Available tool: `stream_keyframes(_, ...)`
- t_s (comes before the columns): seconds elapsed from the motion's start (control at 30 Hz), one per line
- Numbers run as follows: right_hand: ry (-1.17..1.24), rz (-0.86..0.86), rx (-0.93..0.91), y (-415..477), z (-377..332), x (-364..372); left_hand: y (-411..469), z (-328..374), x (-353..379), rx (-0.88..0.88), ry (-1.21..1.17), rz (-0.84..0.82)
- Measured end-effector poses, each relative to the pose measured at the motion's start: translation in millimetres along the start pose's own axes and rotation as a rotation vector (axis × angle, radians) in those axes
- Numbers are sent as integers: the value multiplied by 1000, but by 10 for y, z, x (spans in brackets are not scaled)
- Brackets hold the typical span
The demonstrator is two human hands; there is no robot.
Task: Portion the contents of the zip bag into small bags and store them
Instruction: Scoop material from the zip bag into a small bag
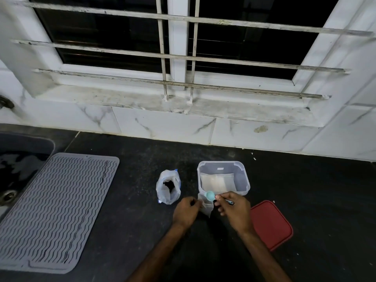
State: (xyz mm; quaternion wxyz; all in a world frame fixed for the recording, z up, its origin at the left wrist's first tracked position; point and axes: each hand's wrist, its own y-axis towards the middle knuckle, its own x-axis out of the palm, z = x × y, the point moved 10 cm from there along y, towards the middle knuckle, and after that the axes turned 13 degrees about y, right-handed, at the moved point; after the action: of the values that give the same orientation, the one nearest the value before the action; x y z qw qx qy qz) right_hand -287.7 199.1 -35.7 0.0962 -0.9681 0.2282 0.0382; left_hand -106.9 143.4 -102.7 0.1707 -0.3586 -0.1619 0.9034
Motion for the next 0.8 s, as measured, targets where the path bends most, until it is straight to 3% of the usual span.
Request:
stream_keyframes(0.23, 91, -13, 19, -24, -61, 28, -101, 47, -110, -8, 22, 57)
stream_keyframes(0.3, 129, -25, 7, -29, -166, 80, -225, 97, -429, -26, 21, 251)
stream_keyframes(0.4, 118, -130, -18, -16, -377, 344, -420, 22, -1163, -49, -15, 679)
stream_keyframes(0.47, 40, -223, -5, 30, -426, 648, -331, -218, -1403, -138, -4, 767)
stream_keyframes(0.6, -259, -307, -107, 189, -361, 1281, 17, -592, -1277, -377, 44, 492)
stream_keyframes(0.7, -483, -307, -124, 294, -246, 1579, 216, -691, -1040, -349, 74, 276)
stream_keyframes(0.8, -675, -271, -62, 367, -102, 1670, 339, -835, -935, -303, 46, 229)
